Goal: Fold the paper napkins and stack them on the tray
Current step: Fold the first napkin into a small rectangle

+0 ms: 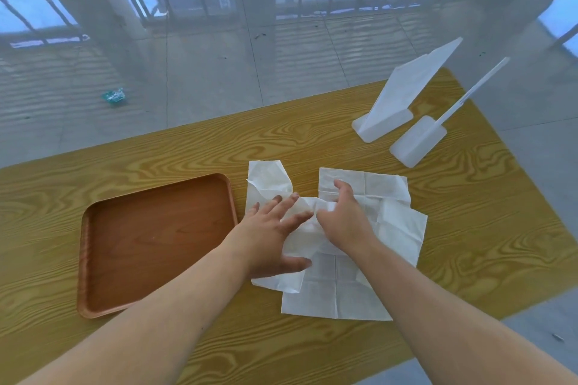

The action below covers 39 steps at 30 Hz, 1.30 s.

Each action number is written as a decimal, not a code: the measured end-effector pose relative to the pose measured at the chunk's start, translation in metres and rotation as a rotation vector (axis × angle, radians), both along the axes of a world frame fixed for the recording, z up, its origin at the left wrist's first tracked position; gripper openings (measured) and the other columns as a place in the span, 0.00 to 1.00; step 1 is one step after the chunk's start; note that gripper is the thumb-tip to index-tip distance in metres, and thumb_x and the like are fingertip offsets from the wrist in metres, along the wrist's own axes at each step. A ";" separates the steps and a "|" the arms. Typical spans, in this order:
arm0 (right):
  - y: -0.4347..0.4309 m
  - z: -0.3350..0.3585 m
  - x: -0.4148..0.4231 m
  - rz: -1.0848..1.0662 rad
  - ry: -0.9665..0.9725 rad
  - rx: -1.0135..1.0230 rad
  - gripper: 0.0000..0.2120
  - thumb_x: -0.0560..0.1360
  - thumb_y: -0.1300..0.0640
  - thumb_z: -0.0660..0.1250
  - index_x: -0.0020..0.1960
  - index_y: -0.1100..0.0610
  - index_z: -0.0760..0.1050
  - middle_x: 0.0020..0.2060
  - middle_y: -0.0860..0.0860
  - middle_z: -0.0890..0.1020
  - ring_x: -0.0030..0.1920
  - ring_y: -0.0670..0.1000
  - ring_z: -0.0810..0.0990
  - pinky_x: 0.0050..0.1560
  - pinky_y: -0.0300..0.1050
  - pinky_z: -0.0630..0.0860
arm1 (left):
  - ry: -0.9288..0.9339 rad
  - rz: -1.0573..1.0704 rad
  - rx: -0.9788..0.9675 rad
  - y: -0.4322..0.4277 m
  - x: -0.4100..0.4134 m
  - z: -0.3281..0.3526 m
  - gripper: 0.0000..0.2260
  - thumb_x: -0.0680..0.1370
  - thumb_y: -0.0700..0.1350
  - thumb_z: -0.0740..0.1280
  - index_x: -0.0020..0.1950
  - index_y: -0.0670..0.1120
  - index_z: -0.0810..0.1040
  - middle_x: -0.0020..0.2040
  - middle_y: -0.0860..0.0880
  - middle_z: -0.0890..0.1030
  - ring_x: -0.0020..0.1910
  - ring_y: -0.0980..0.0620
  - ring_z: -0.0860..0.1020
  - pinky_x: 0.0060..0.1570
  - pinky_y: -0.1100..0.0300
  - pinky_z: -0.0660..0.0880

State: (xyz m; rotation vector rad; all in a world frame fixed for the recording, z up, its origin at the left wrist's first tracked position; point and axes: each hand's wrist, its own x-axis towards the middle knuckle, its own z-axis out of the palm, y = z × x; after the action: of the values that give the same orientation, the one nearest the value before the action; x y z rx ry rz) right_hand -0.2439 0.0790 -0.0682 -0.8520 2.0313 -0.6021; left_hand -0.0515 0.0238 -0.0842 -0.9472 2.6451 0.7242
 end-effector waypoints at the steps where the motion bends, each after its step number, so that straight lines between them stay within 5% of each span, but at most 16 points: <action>1: 0.003 0.000 -0.003 0.025 0.038 0.000 0.38 0.78 0.59 0.66 0.83 0.50 0.54 0.68 0.56 0.76 0.57 0.52 0.75 0.57 0.48 0.71 | 0.010 0.015 0.015 0.000 0.001 0.001 0.44 0.71 0.80 0.57 0.82 0.68 0.45 0.86 0.58 0.41 0.85 0.51 0.42 0.82 0.39 0.45; 5: 0.013 0.000 -0.012 0.094 0.170 -0.019 0.34 0.78 0.60 0.65 0.82 0.50 0.58 0.58 0.51 0.80 0.58 0.54 0.80 0.59 0.53 0.77 | 0.073 0.080 0.036 0.001 0.003 0.007 0.43 0.72 0.83 0.53 0.83 0.65 0.51 0.86 0.57 0.47 0.85 0.52 0.47 0.82 0.43 0.50; 9: 0.014 -0.001 -0.019 0.077 0.202 -0.065 0.31 0.78 0.66 0.60 0.79 0.51 0.63 0.41 0.48 0.79 0.45 0.53 0.80 0.50 0.56 0.81 | 0.153 0.181 -0.017 0.000 0.006 0.012 0.39 0.76 0.80 0.48 0.82 0.61 0.56 0.86 0.54 0.54 0.82 0.49 0.57 0.78 0.49 0.58; 15: 0.018 -0.005 -0.027 0.198 0.336 -0.107 0.29 0.79 0.67 0.60 0.78 0.52 0.64 0.63 0.54 0.77 0.61 0.57 0.78 0.61 0.55 0.77 | 0.192 0.339 -0.033 -0.004 0.010 0.010 0.36 0.79 0.77 0.48 0.81 0.57 0.59 0.80 0.50 0.66 0.76 0.47 0.69 0.69 0.49 0.71; 20: 0.029 -0.005 -0.021 0.520 0.743 -0.278 0.27 0.72 0.65 0.68 0.70 0.56 0.74 0.58 0.54 0.78 0.58 0.60 0.76 0.60 0.57 0.76 | 0.143 0.363 -0.024 -0.005 0.006 0.006 0.40 0.75 0.79 0.54 0.80 0.58 0.58 0.72 0.49 0.78 0.69 0.49 0.76 0.63 0.50 0.76; 27: 0.032 0.003 -0.012 0.976 0.705 -0.507 0.10 0.77 0.61 0.66 0.50 0.53 0.85 0.49 0.50 0.85 0.58 0.55 0.79 0.65 0.54 0.74 | 0.180 0.286 -0.047 0.003 -0.002 0.011 0.41 0.72 0.80 0.57 0.81 0.64 0.53 0.63 0.53 0.82 0.53 0.55 0.78 0.50 0.59 0.75; 31: 0.034 0.006 -0.022 1.036 0.678 -0.415 0.15 0.79 0.56 0.59 0.49 0.51 0.86 0.46 0.49 0.85 0.52 0.54 0.79 0.64 0.52 0.73 | 0.151 0.257 -0.044 0.005 -0.002 0.013 0.41 0.73 0.78 0.59 0.81 0.65 0.50 0.69 0.52 0.79 0.58 0.51 0.80 0.55 0.53 0.79; 35: 0.042 0.009 -0.033 1.060 0.651 -0.370 0.13 0.78 0.57 0.62 0.50 0.51 0.86 0.44 0.49 0.84 0.48 0.53 0.78 0.52 0.50 0.78 | 0.101 0.301 -0.093 0.008 -0.005 0.014 0.47 0.72 0.73 0.66 0.83 0.57 0.47 0.46 0.55 0.79 0.41 0.56 0.76 0.41 0.61 0.72; 39: 0.050 0.008 -0.043 1.109 0.642 -0.252 0.18 0.79 0.60 0.60 0.58 0.48 0.85 0.49 0.48 0.84 0.49 0.53 0.78 0.54 0.49 0.77 | 0.063 0.383 -0.107 0.009 -0.011 0.011 0.44 0.76 0.67 0.67 0.84 0.49 0.51 0.40 0.56 0.75 0.41 0.52 0.77 0.41 0.58 0.73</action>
State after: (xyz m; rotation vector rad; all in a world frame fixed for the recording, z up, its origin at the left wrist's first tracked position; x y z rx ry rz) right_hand -0.2868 0.1285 -0.0605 -2.2899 1.5994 0.0874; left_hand -0.0630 0.0333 -0.0735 -1.5109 2.6041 0.7037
